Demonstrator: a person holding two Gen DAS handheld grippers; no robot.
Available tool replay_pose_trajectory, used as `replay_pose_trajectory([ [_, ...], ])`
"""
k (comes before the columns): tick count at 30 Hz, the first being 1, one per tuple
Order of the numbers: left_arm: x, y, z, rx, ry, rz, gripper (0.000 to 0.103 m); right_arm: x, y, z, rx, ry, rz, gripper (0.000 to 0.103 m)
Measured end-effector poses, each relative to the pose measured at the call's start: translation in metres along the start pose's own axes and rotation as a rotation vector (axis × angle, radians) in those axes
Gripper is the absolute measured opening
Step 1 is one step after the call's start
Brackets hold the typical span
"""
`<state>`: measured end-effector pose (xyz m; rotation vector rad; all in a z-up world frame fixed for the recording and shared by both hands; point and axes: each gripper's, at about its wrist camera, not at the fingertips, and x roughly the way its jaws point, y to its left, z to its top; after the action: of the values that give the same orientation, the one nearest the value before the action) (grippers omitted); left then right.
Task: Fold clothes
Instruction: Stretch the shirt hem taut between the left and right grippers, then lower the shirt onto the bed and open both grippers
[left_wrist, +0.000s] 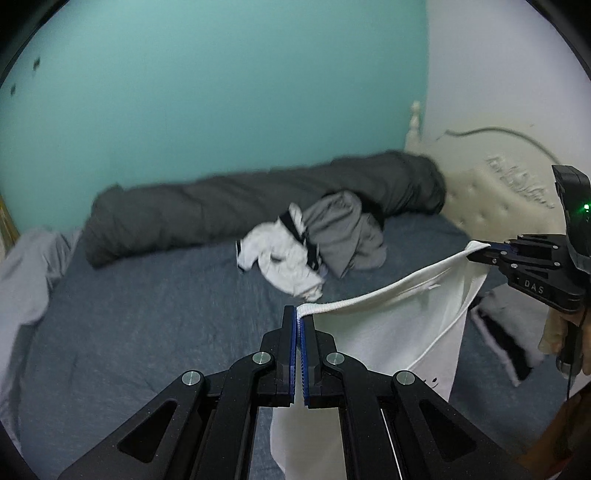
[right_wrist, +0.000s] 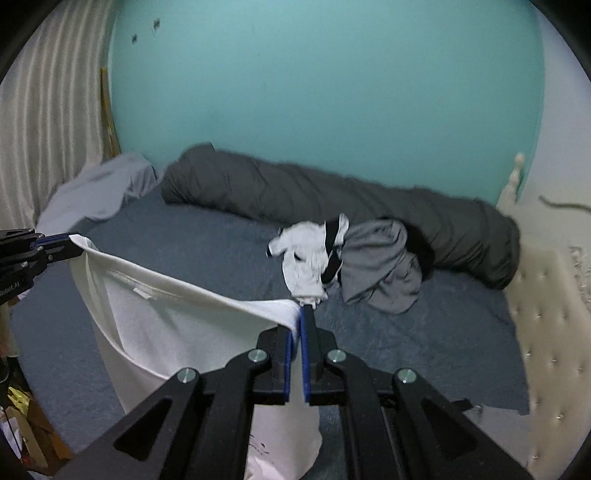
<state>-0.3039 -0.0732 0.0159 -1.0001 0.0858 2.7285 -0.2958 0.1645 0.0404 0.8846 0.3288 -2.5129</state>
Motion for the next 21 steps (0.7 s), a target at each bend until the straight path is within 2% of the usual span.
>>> replay_pose_trajectory([
  [3,0.063,0.011,-0.008,-0.020,0.053,0.000,0.001,0.069,-0.013,-0.008,0.003,0.054,0.005,0.004],
  [10,0.185,0.037,-0.021,-0.052,0.152,-0.011,0.001,0.185,-0.041,-0.022,-0.001,0.114,0.008,0.004],
  [21,0.324,0.054,-0.036,-0.107,0.261,-0.036,0.001,0.329,-0.077,-0.036,0.030,0.203,-0.012,0.004],
])
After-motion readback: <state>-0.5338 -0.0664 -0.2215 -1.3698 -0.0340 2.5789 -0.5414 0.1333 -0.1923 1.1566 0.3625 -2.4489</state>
